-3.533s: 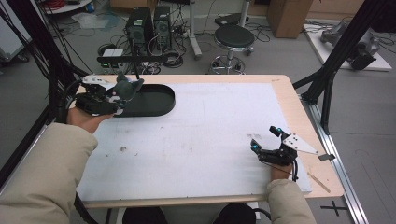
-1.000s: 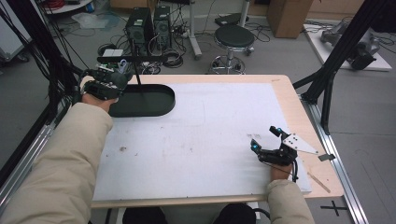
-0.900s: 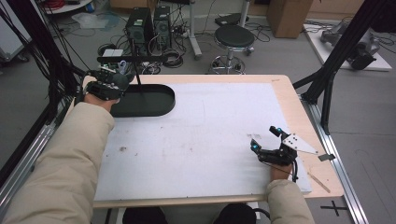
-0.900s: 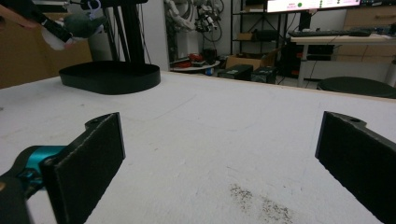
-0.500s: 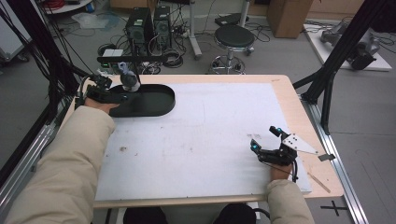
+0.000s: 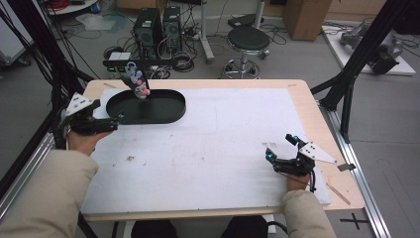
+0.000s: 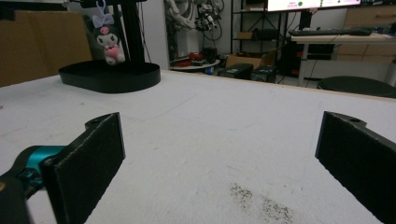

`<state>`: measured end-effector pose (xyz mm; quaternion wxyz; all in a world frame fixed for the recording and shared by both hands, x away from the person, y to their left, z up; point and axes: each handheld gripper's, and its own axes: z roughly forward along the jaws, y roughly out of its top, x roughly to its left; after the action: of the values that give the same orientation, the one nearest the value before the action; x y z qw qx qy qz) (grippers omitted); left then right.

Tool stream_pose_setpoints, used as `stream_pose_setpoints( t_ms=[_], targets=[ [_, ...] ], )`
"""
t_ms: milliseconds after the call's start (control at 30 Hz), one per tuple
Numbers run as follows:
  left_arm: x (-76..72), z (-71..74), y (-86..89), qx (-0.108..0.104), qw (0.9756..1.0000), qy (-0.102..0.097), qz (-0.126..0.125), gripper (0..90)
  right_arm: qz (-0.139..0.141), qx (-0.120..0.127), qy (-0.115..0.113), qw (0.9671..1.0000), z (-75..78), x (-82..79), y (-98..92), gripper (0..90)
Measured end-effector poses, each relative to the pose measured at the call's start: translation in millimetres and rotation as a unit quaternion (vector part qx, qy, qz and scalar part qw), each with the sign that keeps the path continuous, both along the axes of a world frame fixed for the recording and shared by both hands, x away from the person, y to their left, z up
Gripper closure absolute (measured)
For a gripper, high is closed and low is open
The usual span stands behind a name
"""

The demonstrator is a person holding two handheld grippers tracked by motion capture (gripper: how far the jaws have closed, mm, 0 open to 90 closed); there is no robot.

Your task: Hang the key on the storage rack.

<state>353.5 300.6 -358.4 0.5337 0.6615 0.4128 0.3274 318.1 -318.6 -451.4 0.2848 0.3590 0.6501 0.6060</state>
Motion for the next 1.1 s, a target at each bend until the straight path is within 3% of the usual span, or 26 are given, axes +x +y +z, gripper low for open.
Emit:
stream_pose_setpoints(
  t_ms=[67, 133, 200, 267, 400, 533, 800, 933, 1100],
  targets=[
    [-19.8, -6.4, 1.2, -0.019, 0.9994, -0.019, -0.024, 1.7, -0.002, -0.003, 0.001, 1.0000, 0.1, 0.1, 0.2, 0.5],
    [-38.8, -15.4, 0.7, -0.031, 0.9971, -0.053, -0.044, 1.7, -0.001, -0.005, -0.003, 1.0000, 0.1, 0.2, 0.8, 0.5],
    [-55.8, -26.9, -1.4, -0.040, 0.9941, -0.083, -0.057, 1.7, -0.001, -0.003, 0.000, 1.0000, 0.1, -0.3, 1.3, 0.5],
    [-68.4, -40.7, -4.4, -0.038, 0.9924, -0.096, -0.068, 1.7, -0.004, -0.007, -0.005, 1.0000, 0.0, -1.0, 1.2, 0.5],
    [-82.6, -66.6, -8.0, -0.050, 0.9906, -0.100, -0.080, 1.7, -0.004, -0.005, -0.007, 1.0000, -0.1, -1.0, 1.1, 0.5],
    [-85.2, -80.8, -8.2, -0.056, 0.9918, -0.091, -0.069, 1.7, -0.004, -0.005, -0.007, 1.0000, -0.1, -1.1, 1.3, 0.5],
    [-89.5, -90.4, -6.0, -0.054, 0.9906, -0.114, -0.054, 1.7, -0.004, -0.009, -0.011, 0.9999, -0.1, -1.0, 1.4, 0.5],
    [-92.6, -96.2, -3.6, -0.067, 0.9889, -0.125, -0.047, 1.7, -0.004, -0.010, -0.013, 0.9999, -0.1, -1.1, 1.4, 0.5],
    [-90.9, -95.9, -5.1, -0.060, 0.9905, -0.115, -0.045, 1.7, -0.006, -0.008, -0.009, 0.9999, -0.2, -1.7, 1.3, 0.5]
  ],
)
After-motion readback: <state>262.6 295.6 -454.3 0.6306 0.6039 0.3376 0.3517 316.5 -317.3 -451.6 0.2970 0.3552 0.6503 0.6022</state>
